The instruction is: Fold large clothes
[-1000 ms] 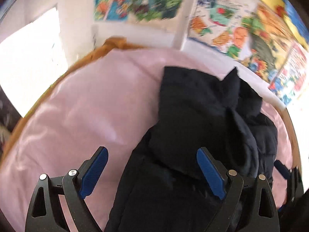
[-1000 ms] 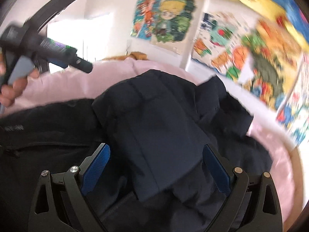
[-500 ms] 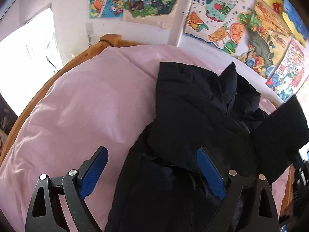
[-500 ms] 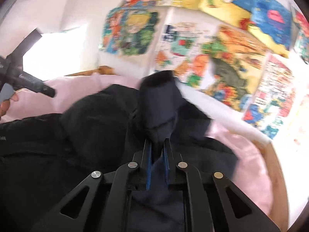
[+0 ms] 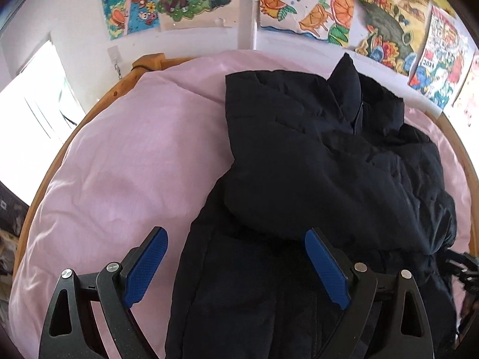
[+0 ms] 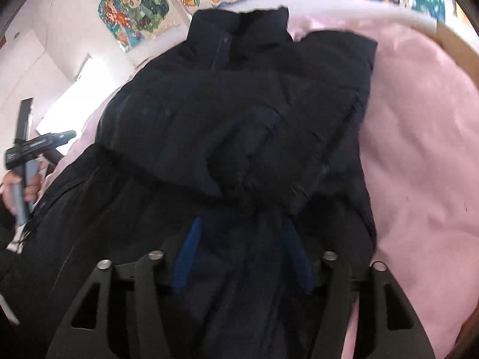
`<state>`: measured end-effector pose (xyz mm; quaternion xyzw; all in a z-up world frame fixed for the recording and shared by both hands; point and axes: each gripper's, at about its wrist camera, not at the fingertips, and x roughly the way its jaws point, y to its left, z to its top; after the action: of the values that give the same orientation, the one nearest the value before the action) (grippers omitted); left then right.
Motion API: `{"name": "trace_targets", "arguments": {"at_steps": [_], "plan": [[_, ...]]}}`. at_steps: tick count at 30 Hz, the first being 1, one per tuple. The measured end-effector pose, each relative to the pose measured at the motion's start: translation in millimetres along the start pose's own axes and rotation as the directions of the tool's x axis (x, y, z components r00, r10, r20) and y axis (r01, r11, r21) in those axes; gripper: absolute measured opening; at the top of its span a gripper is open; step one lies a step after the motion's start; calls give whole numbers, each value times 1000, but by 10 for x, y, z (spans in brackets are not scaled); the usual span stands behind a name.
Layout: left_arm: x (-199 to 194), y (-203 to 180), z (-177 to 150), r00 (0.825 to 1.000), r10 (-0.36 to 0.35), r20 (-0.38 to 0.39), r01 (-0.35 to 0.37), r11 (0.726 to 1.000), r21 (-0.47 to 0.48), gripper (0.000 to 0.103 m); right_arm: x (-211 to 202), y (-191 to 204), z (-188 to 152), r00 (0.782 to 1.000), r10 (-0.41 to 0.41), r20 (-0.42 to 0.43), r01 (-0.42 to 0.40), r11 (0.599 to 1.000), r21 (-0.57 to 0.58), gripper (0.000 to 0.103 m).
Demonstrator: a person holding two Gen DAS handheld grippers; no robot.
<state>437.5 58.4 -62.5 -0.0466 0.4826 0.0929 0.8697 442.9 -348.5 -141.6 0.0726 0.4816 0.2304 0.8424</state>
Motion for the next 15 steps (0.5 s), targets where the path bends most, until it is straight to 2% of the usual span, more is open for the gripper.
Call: {"name": "trace_targets", "arguments": {"at_steps": [3,6,8,10,11,12,13,15], "plan": [[146,-79,76,1000,-5,-4,5,1000,4,93,-217,-212,14,998,12,62,-14,999,36,55],[322,-218,155,1000,-21,-21,21,1000,23,93,-267,-448,133,990,26,137,-48,986,157,55],[443,-333,186,999,-2,-45,5,998,62,93,-175,-511,193,989,50,142,-79,975,207,55],[538,-414,191,997,22,-68,-16,995,98,93,-47,-527,284,990,36,133,-66,970,234,52],[574,-442,189,997,33,-73,-25,994,108,93,26,-530,348,991,5,131,-37,969,246,42],[602,-460,188,996,35,-77,-26,993,115,93,96,-524,414,992,-16,128,-18,967,255,23],[627,-469,193,996,34,-80,-25,993,120,93,132,-539,444,992,-39,123,4,963,270,13],[650,-482,206,997,29,-77,-20,992,122,93,126,-555,483,989,-55,134,15,959,284,4]]}}
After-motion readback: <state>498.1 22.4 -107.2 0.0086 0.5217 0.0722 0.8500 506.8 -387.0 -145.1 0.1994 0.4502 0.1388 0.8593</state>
